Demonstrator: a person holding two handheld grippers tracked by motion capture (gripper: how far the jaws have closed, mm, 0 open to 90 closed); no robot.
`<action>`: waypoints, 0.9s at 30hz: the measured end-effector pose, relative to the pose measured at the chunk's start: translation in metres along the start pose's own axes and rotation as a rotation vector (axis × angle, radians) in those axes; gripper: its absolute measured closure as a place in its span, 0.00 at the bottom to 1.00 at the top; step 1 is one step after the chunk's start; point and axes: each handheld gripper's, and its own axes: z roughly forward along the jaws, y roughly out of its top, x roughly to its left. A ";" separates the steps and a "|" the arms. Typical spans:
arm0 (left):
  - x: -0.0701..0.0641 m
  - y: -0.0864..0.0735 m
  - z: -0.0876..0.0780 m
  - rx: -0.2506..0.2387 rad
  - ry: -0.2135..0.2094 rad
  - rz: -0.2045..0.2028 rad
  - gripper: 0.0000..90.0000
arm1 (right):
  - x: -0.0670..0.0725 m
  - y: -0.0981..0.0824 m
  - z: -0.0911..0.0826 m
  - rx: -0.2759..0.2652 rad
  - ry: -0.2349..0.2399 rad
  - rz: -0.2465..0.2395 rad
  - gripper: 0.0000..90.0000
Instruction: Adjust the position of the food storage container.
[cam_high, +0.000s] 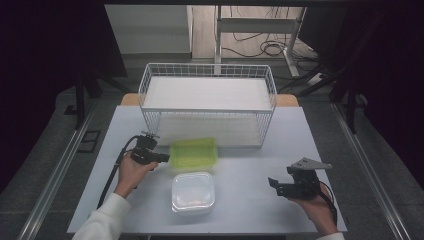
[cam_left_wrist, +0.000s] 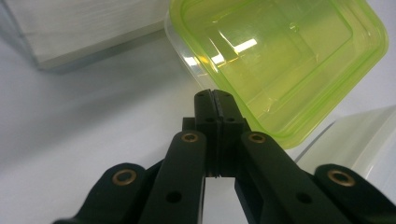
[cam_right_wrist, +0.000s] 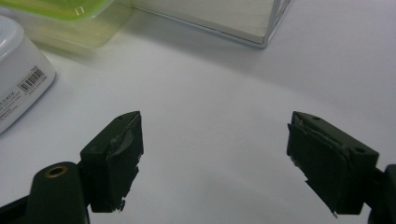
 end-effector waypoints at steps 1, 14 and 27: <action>-0.001 0.001 0.002 -0.009 -0.006 -0.011 1.00 | 0.000 0.000 0.000 0.000 0.000 0.000 0.21; -0.010 0.003 0.003 -0.033 -0.019 0.014 1.00 | 0.001 -0.001 0.001 0.005 0.005 -0.005 0.21; -0.018 -0.022 -0.054 -0.170 -0.134 -0.044 0.39 | 0.015 0.008 -0.005 -0.025 0.064 -0.013 0.21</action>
